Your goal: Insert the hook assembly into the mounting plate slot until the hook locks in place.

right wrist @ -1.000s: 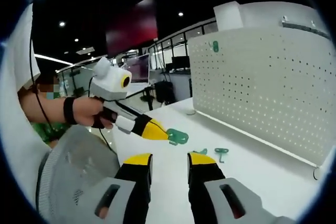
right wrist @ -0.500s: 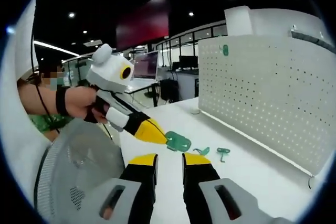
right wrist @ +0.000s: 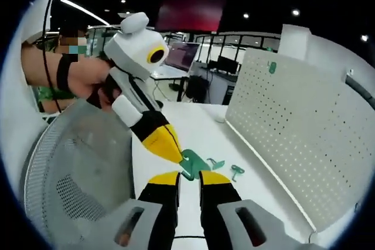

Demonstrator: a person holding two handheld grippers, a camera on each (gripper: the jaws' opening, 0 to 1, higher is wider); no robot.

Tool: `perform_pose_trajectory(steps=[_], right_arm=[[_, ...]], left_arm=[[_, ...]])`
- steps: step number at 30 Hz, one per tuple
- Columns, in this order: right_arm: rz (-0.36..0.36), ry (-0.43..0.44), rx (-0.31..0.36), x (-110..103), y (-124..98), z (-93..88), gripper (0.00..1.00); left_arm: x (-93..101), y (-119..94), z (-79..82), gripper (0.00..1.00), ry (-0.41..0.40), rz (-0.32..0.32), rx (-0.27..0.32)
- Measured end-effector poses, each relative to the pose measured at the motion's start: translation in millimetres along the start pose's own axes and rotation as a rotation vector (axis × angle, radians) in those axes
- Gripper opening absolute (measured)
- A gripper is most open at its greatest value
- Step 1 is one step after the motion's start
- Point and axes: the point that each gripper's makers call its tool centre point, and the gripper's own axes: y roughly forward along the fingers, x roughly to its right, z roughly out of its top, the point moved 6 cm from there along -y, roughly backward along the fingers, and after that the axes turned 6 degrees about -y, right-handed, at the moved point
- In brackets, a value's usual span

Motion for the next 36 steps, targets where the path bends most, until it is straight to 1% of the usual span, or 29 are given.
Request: perform_pose_trajectory(steps=[3, 4, 8, 10, 12, 14, 15, 18, 20, 22, 23, 24, 26, 27, 28, 29, 30, 33, 36], right_arm=[[0.000, -0.037, -0.008, 0, -4, -3.9, 0.09], [0.005, -0.058, -0.020, -1, -6, -6.1, 0.08], [0.022, -0.109, -0.030, -6, -9, -8.3, 0.06], [0.023, -0.153, -0.037, -7, -10, -8.6, 0.06], [0.036, -0.166, -0.054, -10, -8, -10.5, 0.05], [0.035, -0.195, -0.076, -10, -6, -10.4, 0.04], [0.029, -0.217, -0.078, -11, -4, -8.3, 0.04], [0.022, -0.234, -0.101, -16, 4, -4.4, 0.03], [0.011, -0.256, -0.125, -18, 8, -0.8, 0.02], [0.001, -0.282, -0.133, -21, 13, 5.0, 0.02], [-0.019, -0.293, -0.137, -20, 16, 9.4, 0.01], [-0.025, -0.282, -0.139, -20, 18, 11.9, 0.01], [-0.031, -0.256, -0.145, -20, 22, 16.1, 0.01], [-0.049, -0.244, -0.145, -19, 26, 19.3, 0.01], [-0.059, -0.245, -0.146, -19, 28, 21.0, 0.01], [-0.064, -0.244, -0.150, -19, 32, 24.0, 0.01], [-0.070, -0.237, -0.152, -19, 34, 25.8, 0.01], [-0.095, -0.199, -0.144, -18, 41, 34.1, 0.01], [-0.121, -0.150, -0.133, -17, 46, 40.5, 0.01]], left_arm=[[5.0, 3, -2.9, 0.01, -0.011, 0.006, -0.002], [7.4, 4, -4.2, 0.01, -0.017, 0.005, -0.004], [13.2, 6, -9.0, 0.01, -0.037, 0.012, -0.017], [15.9, 6, -11.0, 0.01, -0.037, 0.010, -0.018], [14.4, 4, -12.5, 0.01, -0.038, 0.016, -0.025], [14.2, 3, -13.6, 0.01, -0.042, 0.011, -0.034], [13.1, 2, -13.8, 0.01, -0.050, 0.008, -0.038], [6.9, -3, -12.8, 0.01, -0.044, 0.010, -0.054], [2.0, -8, -9.4, 0.01, -0.056, 0.005, -0.050], [-3.6, -14, -6.1, 0.01, -0.045, 0.001, -0.053], [-4.9, -16, -4.6, 0.01, -0.042, -0.003, -0.051], [-7.5, -19, -2.2, 0.01, -0.034, -0.006, -0.042], [-12.7, -24, 1.5, 0.02, 0.022, -0.013, -0.036], [-14.8, -25, 4.3, 0.02, 0.041, -0.015, -0.016], [-16.6, -27, 6.3, 0.02, 0.057, -0.021, -0.002], [-19.0, -28, 6.8, 0.02, 0.080, -0.027, -0.004], [-22.5, -31, 7.6, 0.02, 0.088, -0.030, -0.006], [-29.9, -37, 14.0, 0.02, 0.105, -0.038, 0.015], [-35.1, -42, 20.0, 0.03, 0.151, -0.054, 0.037]])
